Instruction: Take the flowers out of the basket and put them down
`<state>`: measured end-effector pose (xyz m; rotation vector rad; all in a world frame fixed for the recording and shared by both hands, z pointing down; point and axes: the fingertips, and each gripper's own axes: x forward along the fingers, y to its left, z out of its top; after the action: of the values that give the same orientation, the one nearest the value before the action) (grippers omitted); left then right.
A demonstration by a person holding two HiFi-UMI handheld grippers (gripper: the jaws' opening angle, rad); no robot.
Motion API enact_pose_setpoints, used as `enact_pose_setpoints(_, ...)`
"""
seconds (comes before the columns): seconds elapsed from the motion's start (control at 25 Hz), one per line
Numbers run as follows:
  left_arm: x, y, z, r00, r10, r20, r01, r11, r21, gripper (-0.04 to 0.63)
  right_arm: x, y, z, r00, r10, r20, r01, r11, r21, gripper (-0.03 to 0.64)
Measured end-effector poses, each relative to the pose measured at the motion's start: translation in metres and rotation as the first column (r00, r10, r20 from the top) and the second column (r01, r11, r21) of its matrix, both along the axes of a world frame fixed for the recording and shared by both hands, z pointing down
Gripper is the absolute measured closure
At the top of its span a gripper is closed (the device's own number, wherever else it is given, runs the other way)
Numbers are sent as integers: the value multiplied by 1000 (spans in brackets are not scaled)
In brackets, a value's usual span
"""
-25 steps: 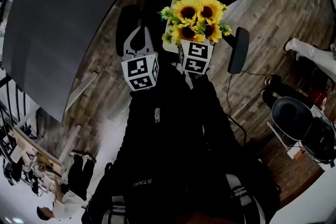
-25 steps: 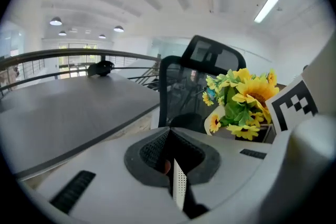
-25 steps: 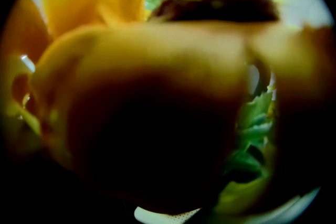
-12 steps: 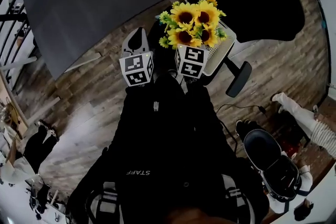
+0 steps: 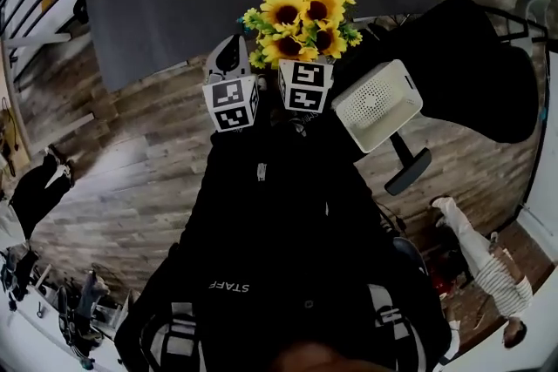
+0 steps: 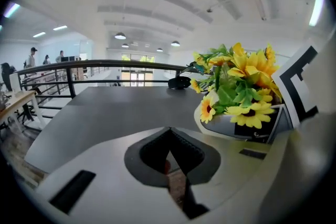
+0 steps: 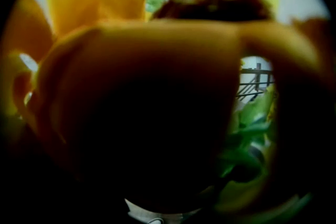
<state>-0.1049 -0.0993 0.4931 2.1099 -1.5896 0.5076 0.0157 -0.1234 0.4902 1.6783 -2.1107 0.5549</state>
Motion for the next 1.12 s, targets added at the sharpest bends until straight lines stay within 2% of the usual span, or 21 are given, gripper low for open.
enact_pose_setpoints(0.36, -126, -26, 65, 986, -164, 19, 165, 985, -60, 595, -139, -62, 80, 981, -191, -13, 191, 981, -40, 95)
enact_pose_setpoints(0.56, -135, -27, 88, 979, -201, 32, 203, 977, -70, 595, -146, -74, 120, 973, -230, -27, 228, 971, -64, 95)
enact_pose_setpoints(0.72, -159, -29, 106, 974, -226, 28, 228, 969, -94, 595, -169, -84, 148, 965, -258, -48, 253, 963, -89, 95)
enact_pose_setpoints(0.96, -170, -23, 119, 971, -237, 21, 238, 965, -113, 595, -179, -87, 150, 958, -281, -56, 278, 959, -64, 95)
enact_pose_setpoints(1.12, -175, -20, 118, 971, -238, 22, 239, 964, -120, 595, -180, -76, 145, 940, -339, -39, 337, 939, -65, 94)
